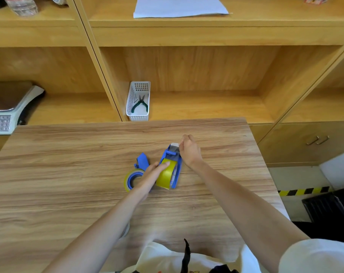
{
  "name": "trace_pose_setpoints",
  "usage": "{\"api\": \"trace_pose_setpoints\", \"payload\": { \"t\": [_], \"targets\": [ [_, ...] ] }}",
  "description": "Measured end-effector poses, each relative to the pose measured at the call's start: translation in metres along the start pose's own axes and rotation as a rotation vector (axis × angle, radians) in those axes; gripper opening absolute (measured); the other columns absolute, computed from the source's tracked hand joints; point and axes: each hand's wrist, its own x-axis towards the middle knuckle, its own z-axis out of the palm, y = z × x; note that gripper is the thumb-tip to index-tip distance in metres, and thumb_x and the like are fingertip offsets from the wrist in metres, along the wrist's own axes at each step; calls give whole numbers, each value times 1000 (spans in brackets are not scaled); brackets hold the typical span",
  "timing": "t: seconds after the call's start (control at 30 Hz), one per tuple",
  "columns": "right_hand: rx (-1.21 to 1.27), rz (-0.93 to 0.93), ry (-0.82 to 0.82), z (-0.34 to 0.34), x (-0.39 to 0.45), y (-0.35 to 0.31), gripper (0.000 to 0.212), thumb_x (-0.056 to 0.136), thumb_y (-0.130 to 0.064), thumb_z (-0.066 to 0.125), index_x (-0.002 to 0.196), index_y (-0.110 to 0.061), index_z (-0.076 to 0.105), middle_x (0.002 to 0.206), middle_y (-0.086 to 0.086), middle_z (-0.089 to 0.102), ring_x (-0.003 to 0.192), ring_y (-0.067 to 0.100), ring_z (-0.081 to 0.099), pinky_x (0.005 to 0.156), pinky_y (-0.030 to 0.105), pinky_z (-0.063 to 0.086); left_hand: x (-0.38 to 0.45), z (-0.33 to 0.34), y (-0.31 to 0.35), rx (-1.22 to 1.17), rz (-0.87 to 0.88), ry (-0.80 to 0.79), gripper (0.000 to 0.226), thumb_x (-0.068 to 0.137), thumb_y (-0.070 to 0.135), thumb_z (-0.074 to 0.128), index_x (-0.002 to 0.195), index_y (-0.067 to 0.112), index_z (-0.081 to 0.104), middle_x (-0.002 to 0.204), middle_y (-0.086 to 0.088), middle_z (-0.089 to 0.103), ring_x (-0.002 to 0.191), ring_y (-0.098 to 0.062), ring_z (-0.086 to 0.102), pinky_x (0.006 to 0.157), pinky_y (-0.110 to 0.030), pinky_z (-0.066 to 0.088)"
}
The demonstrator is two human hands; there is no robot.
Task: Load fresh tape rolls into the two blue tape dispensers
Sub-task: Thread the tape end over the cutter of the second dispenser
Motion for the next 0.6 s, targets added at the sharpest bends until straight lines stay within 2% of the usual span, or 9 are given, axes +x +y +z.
{"api": "trace_pose_setpoints", "payload": {
  "t": [0.07,0.1,0.17,0.23,0.27,0.33,0.43,0.53,0.6],
  "targets": [
    [-16,-43,9,-1,-1,-5,18,100,-9,35,100,-3,52,111,14,51,82,39,58,68,39,43,2,1,5,47,-12,29,95,50,81,69,119,17,65,120,-2,69,113,-23,64,105,-47,46],
    [-26,-62,13,-2,-2,-8,18,100,-9,34,98,-4,51,110,14,51,80,38,58,67,40,43,4,1,7,70,-6,35,93,52,82,69,112,11,68,109,-12,73,103,-29,69,100,-49,50],
    [-39,-77,18,-2,-2,-12,17,100,-9,33,95,-7,49,109,13,50,79,39,57,68,42,44,6,3,11,76,-3,29,75,71,69,69,103,0,68,92,-22,75,85,-34,73,85,-44,59],
    [-57,-58,21,-3,-1,-10,16,100,-9,34,98,-7,49,112,13,50,82,40,58,69,43,43,2,3,16,57,16,-14,46,90,47,64,98,2,68,76,-16,75,67,-24,73,65,-33,60],
    [-65,-37,21,-3,0,-8,16,100,-10,34,102,-6,50,114,13,50,85,41,58,71,43,43,2,2,16,47,32,-58,37,94,39,61,99,3,66,74,-13,75,64,-21,72,61,-30,59],
    [-64,14,20,-4,3,-2,18,100,-11,36,108,-4,51,118,14,50,91,42,58,74,44,43,0,-1,14,29,44,-137,30,97,31,59,106,3,63,78,-13,76,69,-21,73,62,-31,59],
    [-57,58,14,-7,7,2,18,100,-12,37,109,-4,51,118,13,51,94,44,59,77,46,45,-4,-9,9,28,28,-290,26,98,22,56,117,4,60,94,-13,76,84,-20,73,76,-34,60],
    [-43,81,16,-11,9,4,18,100,-10,36,109,-3,51,113,15,54,94,42,59,73,43,44,-8,-16,3,37,29,-416,36,92,17,61,126,8,56,111,-13,74,100,-20,71,92,-37,54],
    [-22,100,17,-13,10,6,17,99,-8,36,106,-2,50,111,17,56,93,41,59,70,41,42,-8,-22,-1,27,31,-464,41,89,13,66,128,9,54,116,-13,72,106,-21,69,96,-38,53]
  ]
}}
